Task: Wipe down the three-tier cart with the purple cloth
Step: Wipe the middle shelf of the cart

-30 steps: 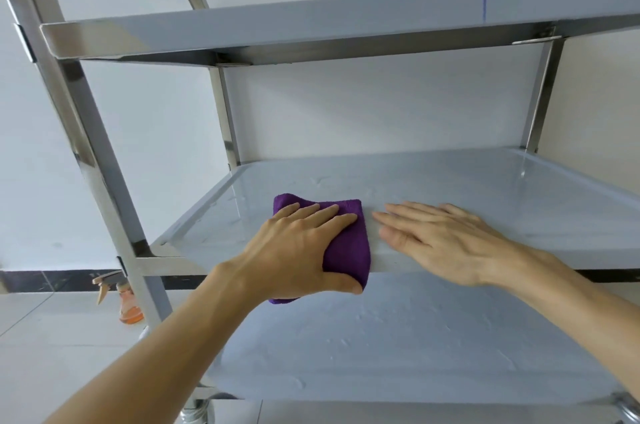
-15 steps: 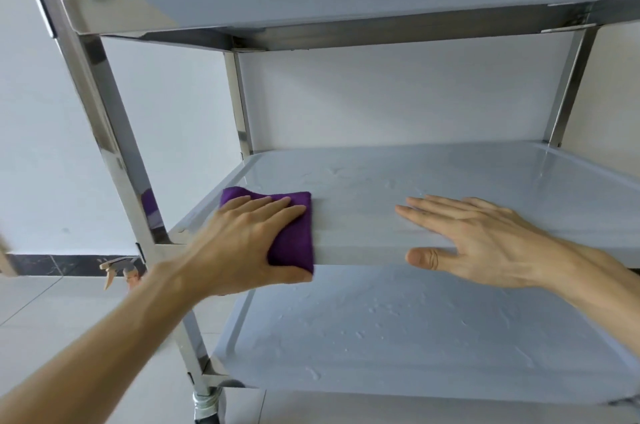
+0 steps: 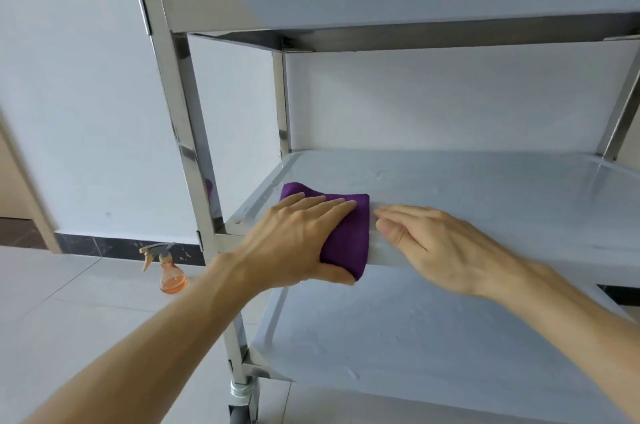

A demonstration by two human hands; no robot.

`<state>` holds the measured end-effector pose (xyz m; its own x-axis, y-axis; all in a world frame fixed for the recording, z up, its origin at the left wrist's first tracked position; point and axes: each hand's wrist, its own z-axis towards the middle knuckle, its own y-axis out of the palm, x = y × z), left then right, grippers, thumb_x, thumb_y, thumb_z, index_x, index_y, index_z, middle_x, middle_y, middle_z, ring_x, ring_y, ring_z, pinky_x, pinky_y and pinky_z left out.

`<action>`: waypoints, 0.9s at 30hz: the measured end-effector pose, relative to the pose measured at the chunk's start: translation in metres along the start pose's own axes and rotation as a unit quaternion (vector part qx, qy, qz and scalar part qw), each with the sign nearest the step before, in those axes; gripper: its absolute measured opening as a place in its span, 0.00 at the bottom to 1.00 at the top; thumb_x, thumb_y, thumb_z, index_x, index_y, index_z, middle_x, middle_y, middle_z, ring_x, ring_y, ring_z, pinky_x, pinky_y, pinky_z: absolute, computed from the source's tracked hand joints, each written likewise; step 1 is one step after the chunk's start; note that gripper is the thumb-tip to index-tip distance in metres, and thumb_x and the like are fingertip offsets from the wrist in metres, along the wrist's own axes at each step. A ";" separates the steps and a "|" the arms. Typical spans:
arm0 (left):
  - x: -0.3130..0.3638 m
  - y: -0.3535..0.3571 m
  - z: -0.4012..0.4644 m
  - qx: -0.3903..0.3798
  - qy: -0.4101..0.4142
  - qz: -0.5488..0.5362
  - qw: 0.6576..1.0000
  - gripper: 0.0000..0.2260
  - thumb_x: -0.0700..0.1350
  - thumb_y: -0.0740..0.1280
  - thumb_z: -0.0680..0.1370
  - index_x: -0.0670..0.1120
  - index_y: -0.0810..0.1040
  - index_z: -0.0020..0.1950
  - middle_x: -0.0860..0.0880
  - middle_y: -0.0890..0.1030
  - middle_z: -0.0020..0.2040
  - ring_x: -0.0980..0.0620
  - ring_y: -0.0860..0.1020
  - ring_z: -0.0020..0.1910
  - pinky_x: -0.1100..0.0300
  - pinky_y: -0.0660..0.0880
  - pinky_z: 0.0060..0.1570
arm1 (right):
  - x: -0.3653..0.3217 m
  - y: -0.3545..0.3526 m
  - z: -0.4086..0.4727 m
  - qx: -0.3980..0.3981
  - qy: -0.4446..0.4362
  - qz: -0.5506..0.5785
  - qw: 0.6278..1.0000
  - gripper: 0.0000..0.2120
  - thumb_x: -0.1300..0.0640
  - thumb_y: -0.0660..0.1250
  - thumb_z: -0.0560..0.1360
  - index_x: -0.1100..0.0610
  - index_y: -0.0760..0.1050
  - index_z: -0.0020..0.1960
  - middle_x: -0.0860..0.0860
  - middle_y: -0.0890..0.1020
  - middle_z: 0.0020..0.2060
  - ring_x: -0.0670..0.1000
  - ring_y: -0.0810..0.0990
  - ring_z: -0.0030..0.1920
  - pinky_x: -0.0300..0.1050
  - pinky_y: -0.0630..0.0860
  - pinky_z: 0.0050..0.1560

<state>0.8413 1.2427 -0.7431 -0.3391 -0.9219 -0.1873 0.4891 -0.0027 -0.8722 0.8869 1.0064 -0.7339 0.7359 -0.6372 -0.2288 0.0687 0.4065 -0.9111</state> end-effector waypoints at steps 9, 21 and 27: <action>-0.045 -0.021 -0.042 -0.037 -0.025 0.046 0.998 0.42 0.71 0.68 0.67 0.48 0.69 0.74 0.54 0.75 0.70 0.51 0.73 0.68 0.57 0.67 0.67 | 0.000 -0.007 -0.001 -0.057 0.013 -0.124 0.991 0.43 0.26 0.33 0.68 0.41 0.59 0.77 0.34 0.59 0.76 0.38 0.58 0.75 0.41 0.57 0.74; -0.032 -0.073 -0.069 0.089 -0.136 -0.154 0.975 0.03 0.57 0.69 0.76 0.60 0.81 0.47 0.60 0.78 0.28 0.57 0.78 0.30 0.72 0.69 0.31 | -0.036 0.002 0.030 -0.004 -0.012 -0.124 0.992 0.30 0.32 0.36 0.75 0.50 0.68 0.43 0.42 0.72 0.41 0.47 0.70 0.47 0.45 0.66 0.52; -0.047 -0.114 -0.077 0.292 -0.288 -0.316 0.856 0.06 0.49 0.75 0.72 0.61 0.82 0.43 0.58 0.84 0.34 0.60 0.81 0.33 0.71 0.74 0.31 | -0.067 0.025 0.056 -0.017 -0.068 -0.086 0.994 0.27 0.34 0.41 0.79 0.45 0.69 0.66 0.38 0.71 0.63 0.45 0.65 0.68 0.47 0.62 0.67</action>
<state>0.7394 1.3159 -0.6702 -0.3150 -0.7024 0.6383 0.7297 -0.6093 -0.3104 0.8766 1.0960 -0.7219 0.7997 -0.6000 -0.0227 0.1804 0.2761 -0.9440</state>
